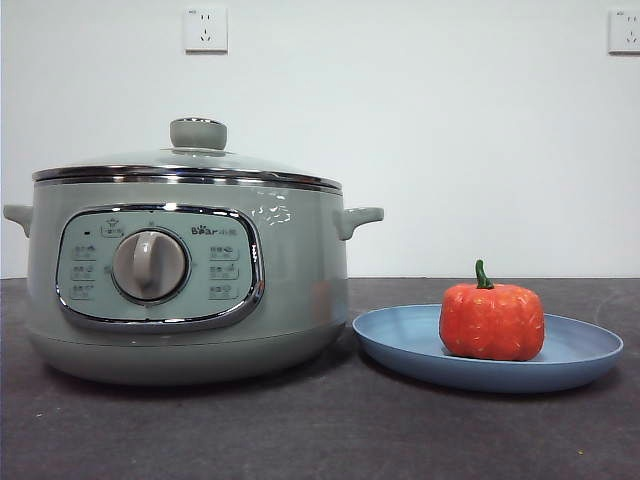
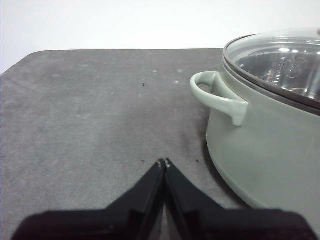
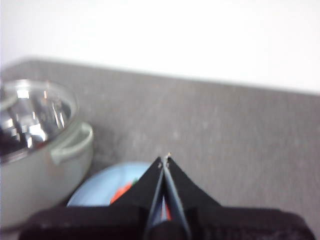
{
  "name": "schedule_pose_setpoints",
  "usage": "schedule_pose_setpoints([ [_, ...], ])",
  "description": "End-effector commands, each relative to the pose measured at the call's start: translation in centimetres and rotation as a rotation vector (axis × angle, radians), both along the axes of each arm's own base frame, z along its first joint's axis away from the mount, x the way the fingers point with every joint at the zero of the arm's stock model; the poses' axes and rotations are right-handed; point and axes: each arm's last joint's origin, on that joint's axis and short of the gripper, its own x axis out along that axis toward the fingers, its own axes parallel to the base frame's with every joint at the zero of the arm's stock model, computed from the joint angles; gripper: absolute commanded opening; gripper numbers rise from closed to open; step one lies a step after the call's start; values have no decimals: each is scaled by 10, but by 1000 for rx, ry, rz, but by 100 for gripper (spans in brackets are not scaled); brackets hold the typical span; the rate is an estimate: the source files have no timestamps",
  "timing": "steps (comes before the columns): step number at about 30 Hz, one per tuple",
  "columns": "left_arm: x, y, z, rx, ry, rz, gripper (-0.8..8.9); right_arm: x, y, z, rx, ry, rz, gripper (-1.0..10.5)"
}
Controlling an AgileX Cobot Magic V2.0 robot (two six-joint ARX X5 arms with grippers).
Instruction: Take the pumpkin out from the steamer,put the pumpkin in the blue plate,close the lid
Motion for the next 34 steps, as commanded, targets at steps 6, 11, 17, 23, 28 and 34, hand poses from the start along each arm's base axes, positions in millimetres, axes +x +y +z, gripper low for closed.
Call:
schedule_pose_setpoints([
  [6,0,0,-5,-7,14,0,-3,9,-14,-75,30,-32,-39,-16],
  [11,0,0,-5,-7,14,0,-3,13,-17,-105,26,23,-70,-16],
  [17,0,0,-5,-7,14,0,-3,12,-17,-122,22,53,-75,-16],
  [23,0,0,-5,-7,14,0,-3,11,-17,-122,39,55,-76,-16],
  [28,0,0,-5,-7,14,0,-3,11,-17,-123,37,61,-80,-16],
  [34,0,0,-5,-7,14,0,-3,11,-17,-123,37,61,-80,-16],
])
